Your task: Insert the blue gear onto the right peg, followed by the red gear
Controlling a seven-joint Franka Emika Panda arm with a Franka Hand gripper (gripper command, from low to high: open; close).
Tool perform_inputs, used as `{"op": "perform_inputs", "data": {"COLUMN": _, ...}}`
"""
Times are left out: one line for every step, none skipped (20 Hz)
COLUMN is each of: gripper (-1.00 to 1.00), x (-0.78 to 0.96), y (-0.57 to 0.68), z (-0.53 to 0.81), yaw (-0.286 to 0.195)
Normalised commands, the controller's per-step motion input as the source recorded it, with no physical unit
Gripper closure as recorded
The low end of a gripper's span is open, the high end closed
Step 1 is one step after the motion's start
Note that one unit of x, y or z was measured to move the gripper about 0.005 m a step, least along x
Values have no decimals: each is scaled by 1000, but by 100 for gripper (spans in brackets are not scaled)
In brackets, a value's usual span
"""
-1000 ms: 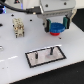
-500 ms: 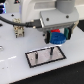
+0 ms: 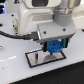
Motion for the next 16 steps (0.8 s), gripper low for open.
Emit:
{"op": "perform_inputs", "data": {"gripper": 100, "x": 130, "y": -198, "z": -179, "yaw": 0}}
{"op": "perform_inputs", "data": {"gripper": 100, "x": 140, "y": -155, "z": -172, "yaw": 0}}
{"op": "perform_inputs", "data": {"gripper": 100, "x": 138, "y": -97, "z": -175, "yaw": 0}}
{"op": "perform_inputs", "data": {"gripper": 100, "x": 147, "y": -77, "z": -166, "yaw": 0}}
{"op": "perform_inputs", "data": {"gripper": 100, "x": 153, "y": -63, "z": -166, "yaw": 0}}
{"op": "perform_inputs", "data": {"gripper": 100, "x": 156, "y": -55, "z": -201, "yaw": 0}}
{"op": "perform_inputs", "data": {"gripper": 100, "x": -51, "y": 0, "z": 0, "yaw": 0}}
{"op": "perform_inputs", "data": {"gripper": 100, "x": 0, "y": -14, "z": 111, "yaw": 0}}
{"op": "perform_inputs", "data": {"gripper": 100, "x": 0, "y": 0, "z": 214, "yaw": 0}}
{"op": "perform_inputs", "data": {"gripper": 100, "x": 142, "y": -67, "z": -256, "yaw": 0}}
{"op": "perform_inputs", "data": {"gripper": 100, "x": 139, "y": -58, "z": -292, "yaw": 0}}
{"op": "perform_inputs", "data": {"gripper": 100, "x": 158, "y": -21, "z": -265, "yaw": 0}}
{"op": "perform_inputs", "data": {"gripper": 100, "x": 143, "y": -8, "z": -258, "yaw": 0}}
{"op": "perform_inputs", "data": {"gripper": 100, "x": 133, "y": 3, "z": -230, "yaw": 0}}
{"op": "perform_inputs", "data": {"gripper": 100, "x": 127, "y": 4, "z": -218, "yaw": 0}}
{"op": "perform_inputs", "data": {"gripper": 100, "x": 123, "y": 4, "z": -222, "yaw": 0}}
